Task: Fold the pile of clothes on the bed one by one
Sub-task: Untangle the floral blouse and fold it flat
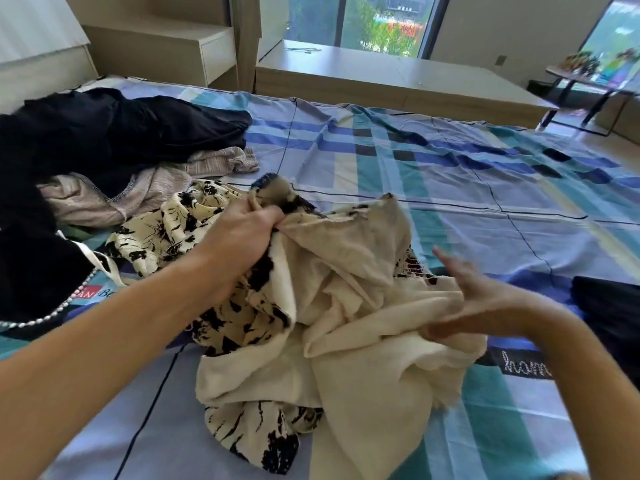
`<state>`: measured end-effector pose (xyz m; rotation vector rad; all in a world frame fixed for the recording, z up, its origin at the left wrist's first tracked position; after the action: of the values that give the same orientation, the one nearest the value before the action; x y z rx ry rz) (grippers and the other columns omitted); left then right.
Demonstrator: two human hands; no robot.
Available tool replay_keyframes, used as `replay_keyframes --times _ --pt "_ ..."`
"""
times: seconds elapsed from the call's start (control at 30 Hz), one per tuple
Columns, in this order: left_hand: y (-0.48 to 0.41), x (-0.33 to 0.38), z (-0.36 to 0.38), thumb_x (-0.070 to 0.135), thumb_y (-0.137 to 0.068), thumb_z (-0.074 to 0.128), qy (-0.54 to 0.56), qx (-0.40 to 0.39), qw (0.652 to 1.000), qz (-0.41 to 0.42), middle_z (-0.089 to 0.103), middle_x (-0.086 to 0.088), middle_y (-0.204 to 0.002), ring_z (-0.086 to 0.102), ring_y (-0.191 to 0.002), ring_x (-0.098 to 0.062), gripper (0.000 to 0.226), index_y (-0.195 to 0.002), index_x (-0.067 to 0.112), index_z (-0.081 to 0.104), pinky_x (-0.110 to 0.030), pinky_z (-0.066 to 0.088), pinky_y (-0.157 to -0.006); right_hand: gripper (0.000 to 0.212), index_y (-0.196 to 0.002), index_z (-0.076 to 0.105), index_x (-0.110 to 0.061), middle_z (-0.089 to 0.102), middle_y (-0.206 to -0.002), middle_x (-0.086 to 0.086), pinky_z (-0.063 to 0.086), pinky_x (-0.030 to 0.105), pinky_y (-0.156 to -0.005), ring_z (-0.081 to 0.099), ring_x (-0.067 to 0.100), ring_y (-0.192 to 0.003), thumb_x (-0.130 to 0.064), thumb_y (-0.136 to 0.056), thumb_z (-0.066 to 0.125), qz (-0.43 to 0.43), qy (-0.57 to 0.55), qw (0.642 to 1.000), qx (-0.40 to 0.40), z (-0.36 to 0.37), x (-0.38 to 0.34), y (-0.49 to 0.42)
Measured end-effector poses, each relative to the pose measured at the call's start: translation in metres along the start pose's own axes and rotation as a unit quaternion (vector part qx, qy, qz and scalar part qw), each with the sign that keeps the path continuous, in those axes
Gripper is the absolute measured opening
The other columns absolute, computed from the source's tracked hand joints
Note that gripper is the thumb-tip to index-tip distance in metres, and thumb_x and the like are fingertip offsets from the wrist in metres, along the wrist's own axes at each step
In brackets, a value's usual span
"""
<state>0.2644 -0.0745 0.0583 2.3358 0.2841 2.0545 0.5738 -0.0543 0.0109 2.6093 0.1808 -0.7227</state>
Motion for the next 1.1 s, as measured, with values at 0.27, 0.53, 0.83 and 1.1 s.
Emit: replay_keyframes --times 0.27,0.53,0.83,1.1 --pt "0.000 0.008 -0.014 0.028 -0.080 0.080 -0.039 -0.004 0.995 0.095 0.073 0.012 -0.066 0.072 -0.066 -0.005 0.019 -0.080 0.016 0.065 -0.017 0.054 -0.056 0.048 -0.122 0.064 -0.031 0.073 -0.113 -0.003 0.057 0.042 -0.092 0.068 0.016 -0.107 -0.014 -0.078 0.071 -0.080 -0.091 0.992 0.026 0.047 -0.035 -0.023" --pt "0.030 0.031 -0.001 0.028 -0.098 0.062 -0.174 -0.116 0.926 0.315 0.062 0.007 -0.074 0.056 -0.065 0.006 0.021 -0.078 0.020 0.065 -0.011 0.040 -0.062 0.038 -0.114 0.065 -0.014 0.076 -0.100 -0.006 0.055 0.021 -0.073 0.071 0.007 -0.094 -0.001 -0.079 0.070 -0.326 -0.428 0.837 0.104 0.067 -0.108 0.022" --pt "0.021 0.005 -0.006 0.032 -0.082 0.054 -0.441 -0.099 0.772 0.447 0.060 0.001 -0.094 0.051 -0.083 -0.012 0.018 -0.089 0.017 0.062 -0.028 0.049 -0.078 0.047 -0.119 0.069 -0.009 0.072 -0.112 0.015 0.055 0.028 -0.086 0.068 0.023 -0.105 0.002 -0.075 0.058 -0.363 -0.395 0.843 -0.048 0.046 -0.109 0.034" --pt "0.040 0.025 -0.001 0.037 -0.098 0.050 -0.292 -0.108 0.763 0.566 0.054 0.009 -0.104 0.048 -0.107 0.013 0.030 -0.098 0.012 0.066 -0.009 0.042 -0.095 0.062 -0.128 0.060 -0.027 0.068 -0.117 -0.008 0.046 0.051 -0.105 0.062 0.008 -0.115 -0.023 -0.068 0.076 -0.257 -0.317 0.865 0.293 -0.002 -0.063 0.014"
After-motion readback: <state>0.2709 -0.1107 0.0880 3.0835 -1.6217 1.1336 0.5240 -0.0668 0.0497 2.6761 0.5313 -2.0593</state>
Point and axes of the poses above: each hand's wrist, its own y-axis away from the middle knuckle, its own z-axis out of the palm, x = y × z, the point moved 2 cm from there along -y, towards the middle knuckle
